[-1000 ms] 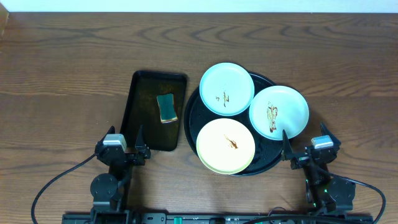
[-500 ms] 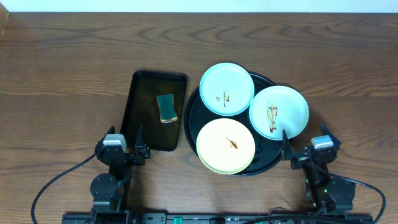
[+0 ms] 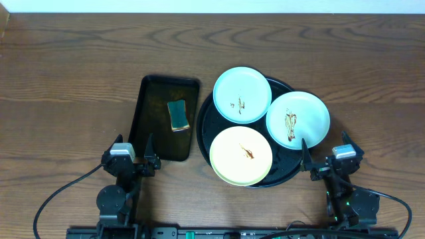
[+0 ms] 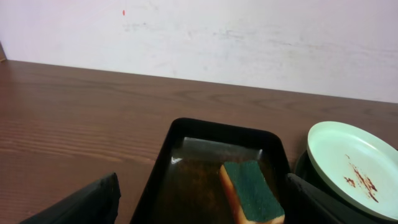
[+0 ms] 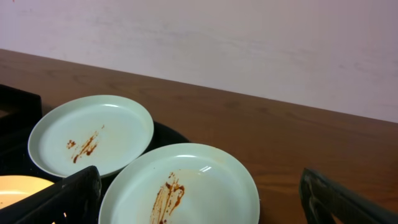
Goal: Clean dirty plates on tray and stack at the side
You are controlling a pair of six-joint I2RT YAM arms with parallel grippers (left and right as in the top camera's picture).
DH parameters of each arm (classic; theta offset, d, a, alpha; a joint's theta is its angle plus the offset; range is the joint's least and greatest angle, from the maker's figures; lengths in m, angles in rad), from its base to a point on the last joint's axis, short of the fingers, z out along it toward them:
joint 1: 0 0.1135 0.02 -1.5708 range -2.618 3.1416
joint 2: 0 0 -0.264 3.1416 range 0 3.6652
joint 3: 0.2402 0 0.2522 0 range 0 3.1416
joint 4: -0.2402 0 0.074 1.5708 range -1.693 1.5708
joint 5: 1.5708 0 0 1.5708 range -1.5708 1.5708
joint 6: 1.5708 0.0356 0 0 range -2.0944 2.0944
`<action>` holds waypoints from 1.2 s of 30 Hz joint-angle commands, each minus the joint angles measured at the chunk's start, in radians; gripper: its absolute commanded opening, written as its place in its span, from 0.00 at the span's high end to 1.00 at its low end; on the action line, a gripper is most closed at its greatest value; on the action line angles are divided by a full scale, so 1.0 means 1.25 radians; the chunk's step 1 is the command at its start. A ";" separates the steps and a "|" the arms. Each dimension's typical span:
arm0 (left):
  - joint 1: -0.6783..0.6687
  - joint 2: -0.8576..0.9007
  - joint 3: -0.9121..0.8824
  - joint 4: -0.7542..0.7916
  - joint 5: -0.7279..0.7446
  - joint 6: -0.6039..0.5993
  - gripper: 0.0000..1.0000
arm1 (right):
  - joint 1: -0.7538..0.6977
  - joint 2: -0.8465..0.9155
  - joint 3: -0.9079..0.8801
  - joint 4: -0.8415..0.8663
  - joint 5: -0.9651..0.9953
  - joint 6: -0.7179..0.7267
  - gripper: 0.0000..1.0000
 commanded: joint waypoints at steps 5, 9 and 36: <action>0.004 -0.005 -0.009 -0.033 0.014 0.002 0.18 | 0.005 -0.002 -0.001 -0.003 -0.001 -0.005 0.01; 0.004 -0.005 -0.009 -0.032 0.014 0.002 0.18 | 0.005 -0.002 -0.001 -0.003 -0.001 -0.005 0.01; 0.004 0.002 -0.009 -0.033 0.014 0.002 0.18 | 0.005 0.008 -0.001 -0.004 -0.002 -0.002 0.01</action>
